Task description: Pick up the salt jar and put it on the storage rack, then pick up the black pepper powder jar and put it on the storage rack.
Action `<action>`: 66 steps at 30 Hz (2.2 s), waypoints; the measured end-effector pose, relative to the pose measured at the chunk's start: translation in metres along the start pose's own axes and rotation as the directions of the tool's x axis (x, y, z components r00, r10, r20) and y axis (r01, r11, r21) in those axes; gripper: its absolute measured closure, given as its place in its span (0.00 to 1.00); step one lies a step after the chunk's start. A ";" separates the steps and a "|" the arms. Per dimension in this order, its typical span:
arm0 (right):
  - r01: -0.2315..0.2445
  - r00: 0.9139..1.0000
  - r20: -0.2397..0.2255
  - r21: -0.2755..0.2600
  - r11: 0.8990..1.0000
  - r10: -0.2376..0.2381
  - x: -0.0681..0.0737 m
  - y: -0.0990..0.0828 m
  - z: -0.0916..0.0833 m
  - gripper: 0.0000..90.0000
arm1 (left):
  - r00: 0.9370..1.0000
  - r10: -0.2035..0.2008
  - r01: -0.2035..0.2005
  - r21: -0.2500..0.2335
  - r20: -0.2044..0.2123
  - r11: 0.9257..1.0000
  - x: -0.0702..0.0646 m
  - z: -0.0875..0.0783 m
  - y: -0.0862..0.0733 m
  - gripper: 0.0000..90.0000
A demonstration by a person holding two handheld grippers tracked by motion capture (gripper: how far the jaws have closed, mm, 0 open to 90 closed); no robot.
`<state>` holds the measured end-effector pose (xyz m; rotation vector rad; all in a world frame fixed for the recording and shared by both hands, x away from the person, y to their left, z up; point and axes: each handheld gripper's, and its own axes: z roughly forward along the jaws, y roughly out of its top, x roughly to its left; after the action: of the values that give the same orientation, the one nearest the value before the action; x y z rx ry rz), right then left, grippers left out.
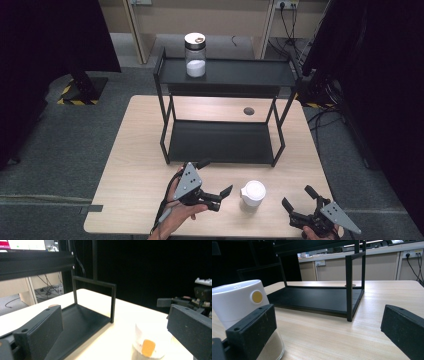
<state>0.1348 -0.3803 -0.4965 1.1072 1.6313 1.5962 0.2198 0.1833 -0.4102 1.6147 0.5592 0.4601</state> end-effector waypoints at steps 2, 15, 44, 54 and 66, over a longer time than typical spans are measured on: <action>0.001 1.000 0.000 -0.001 1.000 -0.001 0.000 0.000 0.000 0.00 | 1.000 0.005 -0.005 -0.006 -0.005 1.000 -0.002 -0.001 -0.004 0.00; 0.000 1.000 -0.002 -0.007 1.000 0.000 0.000 0.001 -0.001 0.00 | 1.000 0.003 -0.003 -0.022 0.001 1.000 -0.007 -0.009 -0.038 0.00; 0.002 1.000 -0.007 -0.009 1.000 -0.002 0.001 0.001 -0.002 0.00 | 0.999 -0.018 0.018 -0.011 -0.029 1.000 -0.007 -0.032 -0.103 0.00; 0.006 1.000 -0.010 -0.008 1.000 -0.006 0.001 0.001 -0.001 0.00 | 0.999 -0.029 0.029 -0.011 -0.025 1.000 -0.003 -0.034 -0.103 0.00; 0.009 1.000 -0.012 -0.007 1.000 -0.009 0.000 0.001 -0.001 0.00 | 0.999 -0.031 0.030 -0.011 -0.024 0.999 -0.003 -0.034 -0.104 0.00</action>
<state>0.1342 -0.3805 -0.4950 1.0869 1.6350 1.6050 0.1879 0.2166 -0.5091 1.5898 0.5975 0.4595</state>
